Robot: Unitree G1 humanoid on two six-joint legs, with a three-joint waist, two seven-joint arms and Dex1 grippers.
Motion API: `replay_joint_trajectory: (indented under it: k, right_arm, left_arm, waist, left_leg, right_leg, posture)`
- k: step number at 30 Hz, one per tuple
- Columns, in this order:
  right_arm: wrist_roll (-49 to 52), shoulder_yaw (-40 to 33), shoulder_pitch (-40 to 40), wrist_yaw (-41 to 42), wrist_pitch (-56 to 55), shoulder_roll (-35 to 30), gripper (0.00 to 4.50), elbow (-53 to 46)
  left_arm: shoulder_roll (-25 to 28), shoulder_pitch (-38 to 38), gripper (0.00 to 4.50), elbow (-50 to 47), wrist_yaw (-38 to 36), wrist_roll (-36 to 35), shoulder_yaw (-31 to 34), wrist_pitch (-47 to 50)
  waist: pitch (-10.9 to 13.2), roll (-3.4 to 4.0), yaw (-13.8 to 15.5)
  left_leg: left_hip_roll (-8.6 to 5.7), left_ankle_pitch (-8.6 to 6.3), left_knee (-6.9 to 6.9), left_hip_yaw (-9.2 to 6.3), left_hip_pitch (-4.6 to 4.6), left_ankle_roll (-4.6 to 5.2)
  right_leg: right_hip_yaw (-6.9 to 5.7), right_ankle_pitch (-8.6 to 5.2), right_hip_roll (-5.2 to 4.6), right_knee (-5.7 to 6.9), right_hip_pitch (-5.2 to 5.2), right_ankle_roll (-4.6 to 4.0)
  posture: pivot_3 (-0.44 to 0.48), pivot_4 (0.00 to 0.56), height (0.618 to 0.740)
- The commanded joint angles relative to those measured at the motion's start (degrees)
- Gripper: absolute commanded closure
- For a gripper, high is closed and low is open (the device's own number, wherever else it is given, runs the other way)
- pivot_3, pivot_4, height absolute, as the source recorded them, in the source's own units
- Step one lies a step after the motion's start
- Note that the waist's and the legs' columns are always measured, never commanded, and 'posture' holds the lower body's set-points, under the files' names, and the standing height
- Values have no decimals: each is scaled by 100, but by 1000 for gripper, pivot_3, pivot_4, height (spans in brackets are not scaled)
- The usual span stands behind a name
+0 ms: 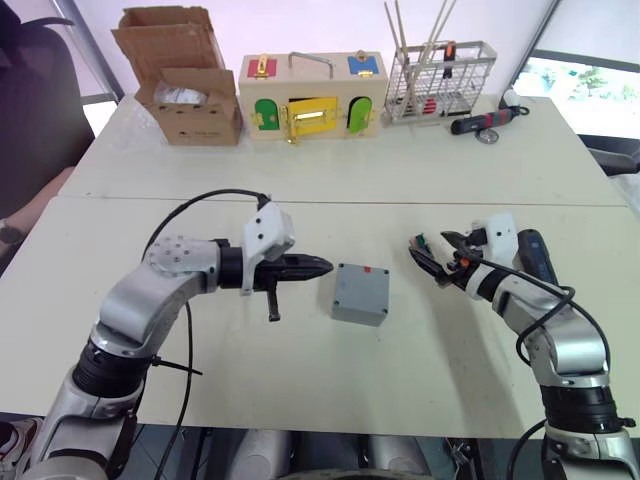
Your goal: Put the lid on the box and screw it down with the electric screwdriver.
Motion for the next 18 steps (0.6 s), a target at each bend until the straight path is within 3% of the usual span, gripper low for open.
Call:
replay_joint_trajectory:
  k: [1,4,17,18]
  right_arm:
    - [-82,17,-136,-14,-215,54,1665,6]
    - [-131,66,-185,1,-284,71,2562,99]
    - [-246,103,-196,-53,-374,141,2562,310]
    - [-255,108,-194,-54,-377,142,2817,320]
  left_arm:
    - [52,-3,4500,-74,-23,-4,-23,-134]
    - [60,-17,4500,-47,-26,-4,-51,-164]
    - [89,-1,4500,10,-38,94,-138,-280]
    - [87,-1,4500,13,-43,103,-143,-285]
  waist:
    - [0,0,-3]
    - [0,0,-11]
    - [0,0,-15]
    - [0,0,-14]
  left_leg:
    - [0,0,0,0,0,0]
    - [0,0,0,0,0,0]
    - [0,0,-1,0,0,0]
    - [0,0,-1,0,0,0]
  right_leg:
    - [0,0,0,0,0,0]
    - [0,0,1,0,0,0]
    - [0,0,1,0,0,0]
    - [0,0,1,0,0,0]
  posture:
    - [0,150,740]
    - [0,150,740]
    - [0,150,740]
    - [0,150,740]
